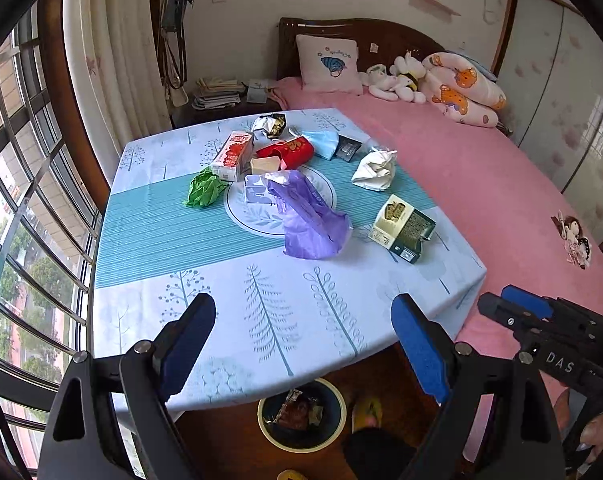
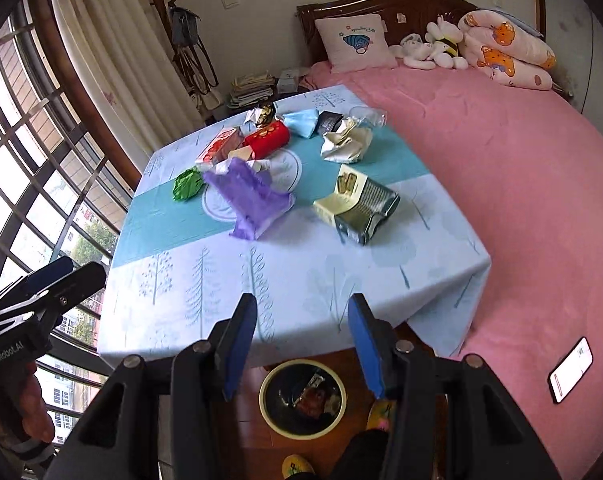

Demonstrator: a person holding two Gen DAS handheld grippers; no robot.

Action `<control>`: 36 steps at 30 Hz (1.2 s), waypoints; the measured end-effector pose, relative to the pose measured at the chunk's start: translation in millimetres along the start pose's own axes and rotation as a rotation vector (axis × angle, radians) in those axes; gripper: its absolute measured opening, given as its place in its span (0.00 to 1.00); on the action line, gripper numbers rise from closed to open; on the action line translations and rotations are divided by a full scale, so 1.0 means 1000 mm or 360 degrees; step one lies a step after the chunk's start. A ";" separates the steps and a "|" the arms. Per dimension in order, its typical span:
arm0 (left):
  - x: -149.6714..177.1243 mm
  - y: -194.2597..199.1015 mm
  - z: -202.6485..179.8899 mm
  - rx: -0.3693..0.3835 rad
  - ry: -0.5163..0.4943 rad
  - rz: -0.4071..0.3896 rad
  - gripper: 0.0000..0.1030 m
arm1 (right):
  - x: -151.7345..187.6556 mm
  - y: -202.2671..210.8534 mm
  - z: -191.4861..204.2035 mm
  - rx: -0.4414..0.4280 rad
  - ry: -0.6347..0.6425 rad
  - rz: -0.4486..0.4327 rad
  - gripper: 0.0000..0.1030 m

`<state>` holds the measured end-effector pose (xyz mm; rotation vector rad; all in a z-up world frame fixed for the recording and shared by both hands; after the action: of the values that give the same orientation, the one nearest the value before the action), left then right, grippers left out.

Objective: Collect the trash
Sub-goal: 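Grasp the purple plastic bag with the left tool while the right tool grasps the tea box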

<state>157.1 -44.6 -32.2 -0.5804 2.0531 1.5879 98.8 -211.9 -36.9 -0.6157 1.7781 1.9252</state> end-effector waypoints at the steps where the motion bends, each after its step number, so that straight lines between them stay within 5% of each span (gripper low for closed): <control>1: -0.003 -0.008 -0.001 -0.0001 0.0007 0.0018 0.86 | -0.006 -0.006 -0.007 -0.0001 0.0003 0.0003 0.46; 14: -0.048 -0.148 -0.016 -0.0239 0.0330 0.0247 0.86 | -0.093 -0.137 -0.089 -0.0147 0.0301 0.0285 0.46; 23: -0.047 -0.212 0.000 -0.0429 0.0572 0.0399 0.86 | -0.092 -0.211 -0.088 -0.0444 0.0615 0.0585 0.46; 31: -0.041 -0.241 0.009 -0.0440 0.0653 0.0508 0.85 | -0.084 -0.237 -0.078 -0.0639 0.0699 0.0781 0.46; 34: -0.039 -0.251 0.007 -0.0407 0.0674 0.0546 0.77 | -0.084 -0.240 -0.075 -0.0697 0.0712 0.0789 0.44; 36: -0.037 -0.258 0.006 -0.0375 0.0686 0.0588 0.66 | -0.081 -0.241 -0.072 -0.0746 0.0715 0.0824 0.33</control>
<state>340.6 -99.1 -209.3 -0.7074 2.4085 2.0872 309.6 -268.3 -186.3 -0.8608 1.8812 2.7835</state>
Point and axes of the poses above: each gripper's, at about its wrist camera, not at the fingertips, and y roughly against the way its jaws point, z to its left, x to its underside, the point moved 10 cm from there along -y, roughly the way its jaws point, and after that the axes turned 9 degrees about y, right-handed, at the moved point
